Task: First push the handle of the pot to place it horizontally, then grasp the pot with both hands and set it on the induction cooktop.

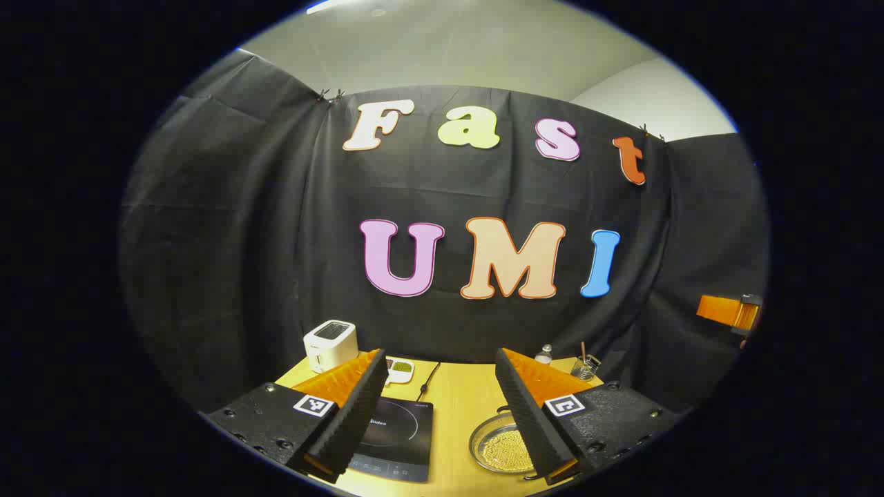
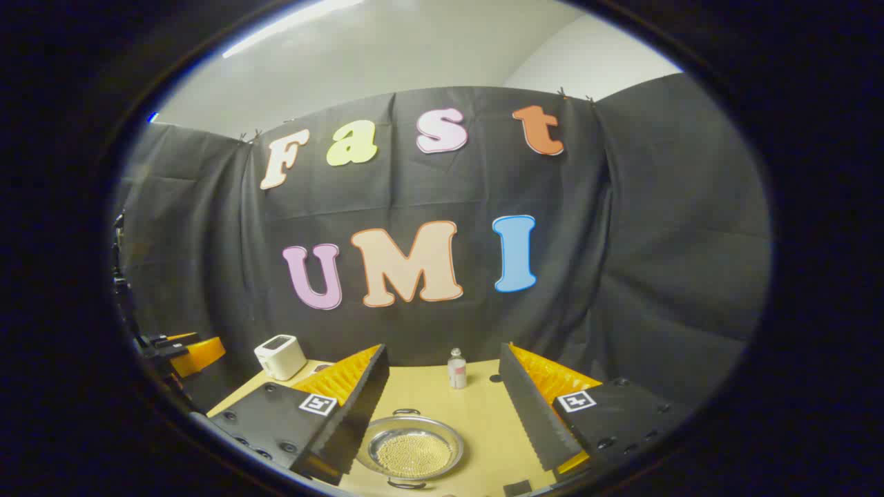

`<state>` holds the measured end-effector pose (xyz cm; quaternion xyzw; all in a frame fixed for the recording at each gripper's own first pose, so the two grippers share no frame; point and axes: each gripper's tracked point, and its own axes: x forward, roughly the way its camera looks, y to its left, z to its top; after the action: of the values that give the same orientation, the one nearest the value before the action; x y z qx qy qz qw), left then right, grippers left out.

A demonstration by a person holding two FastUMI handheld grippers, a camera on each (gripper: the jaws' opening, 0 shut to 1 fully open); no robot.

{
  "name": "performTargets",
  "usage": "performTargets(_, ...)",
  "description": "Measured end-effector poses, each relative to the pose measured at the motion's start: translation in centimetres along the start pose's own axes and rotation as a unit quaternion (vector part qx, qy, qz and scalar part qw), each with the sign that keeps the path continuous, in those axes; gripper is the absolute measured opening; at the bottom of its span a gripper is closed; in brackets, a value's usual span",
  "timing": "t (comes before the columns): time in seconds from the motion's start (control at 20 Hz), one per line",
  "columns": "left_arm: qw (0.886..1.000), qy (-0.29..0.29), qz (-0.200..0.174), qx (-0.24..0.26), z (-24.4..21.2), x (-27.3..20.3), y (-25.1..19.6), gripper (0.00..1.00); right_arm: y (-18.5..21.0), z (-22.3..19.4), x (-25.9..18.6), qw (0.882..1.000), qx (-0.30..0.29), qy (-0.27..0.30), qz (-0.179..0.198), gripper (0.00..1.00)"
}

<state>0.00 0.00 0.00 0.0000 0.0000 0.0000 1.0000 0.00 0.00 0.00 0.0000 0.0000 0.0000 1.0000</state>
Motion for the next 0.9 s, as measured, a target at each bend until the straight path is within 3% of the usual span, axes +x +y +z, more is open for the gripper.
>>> performTargets(0.25, 1.000, -0.010, -0.014, -0.020, 2.0, -0.3, -1.7, 0.92, -2.3, 0.8, -1.4, 1.000, -0.010, 0.000, -0.017, 0.93)
performTargets(0.4, 1.000, -0.029, 0.000, -0.003, 3.0, -0.2, -1.6, 0.95, -2.8, 0.5, -1.6, 1.000, -0.002, 0.004, -0.013, 0.93)
performTargets(0.45, 1.000, -0.030, 0.005, 0.001, 2.9, -0.1, -1.6, 0.92, -3.0, -0.1, -1.3, 1.000, 0.002, 0.010, -0.012, 0.94)
performTargets(0.6, 1.000, -0.021, 0.009, -0.003, 2.1, -0.3, -2.1, 0.95, -3.7, -1.5, -0.5, 1.000, 0.005, 0.027, -0.009, 0.94)
performTargets(0.75, 1.000, -0.018, 0.021, -0.001, 1.7, -0.7, -1.9, 0.92, -3.8, -2.2, 0.1, 0.999, 0.002, 0.034, -0.003, 0.94)
performTargets(0.8, 0.999, -0.018, 0.027, 0.004, 1.7, -0.9, -1.8, 0.95, -3.7, -2.4, 0.3, 0.999, 0.002, 0.036, 0.000, 0.99)
performTargets(0.9, 0.999, -0.018, 0.035, 0.014, 1.5, -1.3, -1.5, 0.92, -3.4, -2.6, 0.4, 0.999, 0.004, 0.040, 0.009, 0.99)
